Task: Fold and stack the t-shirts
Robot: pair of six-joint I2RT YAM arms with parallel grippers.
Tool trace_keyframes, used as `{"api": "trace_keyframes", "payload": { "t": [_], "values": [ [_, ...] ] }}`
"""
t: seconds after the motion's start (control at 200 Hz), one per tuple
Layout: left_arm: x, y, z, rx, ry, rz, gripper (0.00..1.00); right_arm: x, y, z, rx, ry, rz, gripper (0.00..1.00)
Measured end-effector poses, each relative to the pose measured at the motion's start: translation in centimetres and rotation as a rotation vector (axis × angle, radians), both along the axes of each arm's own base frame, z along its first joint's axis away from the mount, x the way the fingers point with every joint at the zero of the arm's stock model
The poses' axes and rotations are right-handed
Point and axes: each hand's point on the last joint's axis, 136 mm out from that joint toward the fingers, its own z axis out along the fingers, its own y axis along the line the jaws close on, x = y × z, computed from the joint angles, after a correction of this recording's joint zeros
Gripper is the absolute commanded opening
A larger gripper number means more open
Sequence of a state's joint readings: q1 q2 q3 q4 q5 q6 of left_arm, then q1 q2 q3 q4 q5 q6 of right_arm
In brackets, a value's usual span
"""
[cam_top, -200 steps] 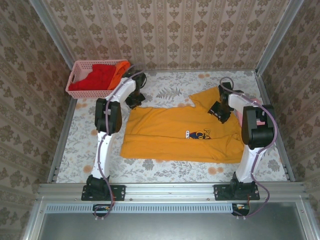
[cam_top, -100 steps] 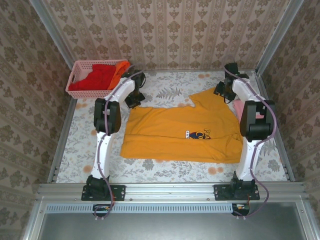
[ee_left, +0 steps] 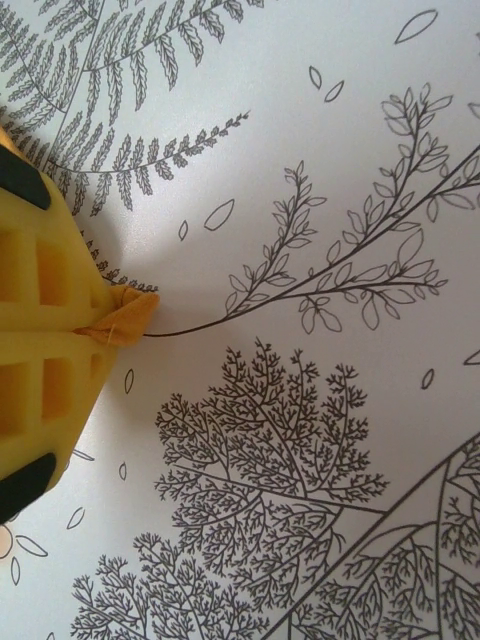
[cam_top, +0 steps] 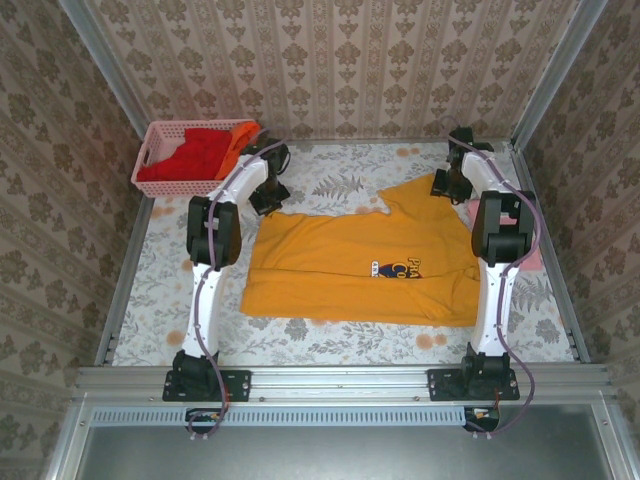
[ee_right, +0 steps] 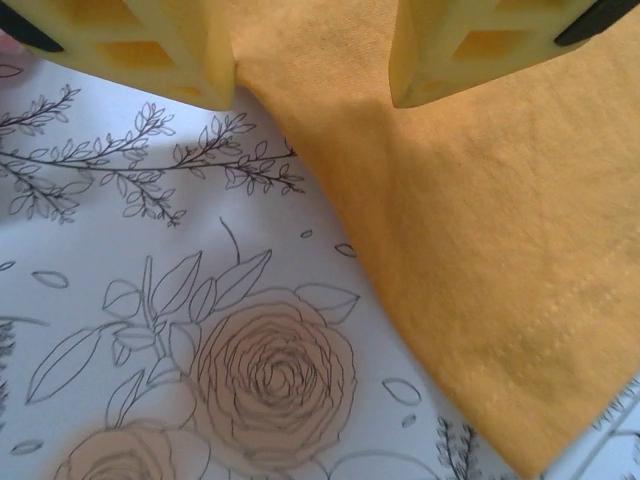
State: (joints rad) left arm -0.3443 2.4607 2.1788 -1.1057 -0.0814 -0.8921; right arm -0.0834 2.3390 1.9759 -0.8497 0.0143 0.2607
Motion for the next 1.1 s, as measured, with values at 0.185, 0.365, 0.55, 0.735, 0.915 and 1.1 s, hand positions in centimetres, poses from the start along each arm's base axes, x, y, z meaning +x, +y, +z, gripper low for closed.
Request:
{"api": "trace_keyframes", "payload": {
  "t": [0.185, 0.365, 0.55, 0.735, 0.915, 1.1],
  "values": [
    [0.1, 0.1, 0.0, -0.004, 0.0, -0.002, 0.0, -0.8, 0.0, -0.2, 0.005, 0.032, -0.001, 0.53],
    [0.1, 0.1, 0.0, -0.011, -0.001, -0.003, 0.0, -1.2, 0.1, -0.5, 0.011, 0.048, 0.0, 0.38],
    [0.1, 0.1, 0.0, -0.02, -0.004, 0.0, 0.0, -1.3, 0.4, -0.7, 0.022, 0.055, 0.009, 0.05],
    [0.4, 0.2, 0.1, -0.034, -0.01, 0.006, 0.0, -1.4, 0.4, -0.7, 0.026, 0.058, 0.0, 0.0],
    [0.7, 0.2, 0.2, -0.035, -0.021, -0.007, 0.0, -2.3, 0.4, 0.4, 0.022, 0.046, -0.002, 0.0],
    [1.2, 0.2, 1.3, -0.039, -0.057, -0.016, 0.0, -2.8, 0.4, 5.2, 0.017, -0.054, -0.012, 0.0]
  ]
}}
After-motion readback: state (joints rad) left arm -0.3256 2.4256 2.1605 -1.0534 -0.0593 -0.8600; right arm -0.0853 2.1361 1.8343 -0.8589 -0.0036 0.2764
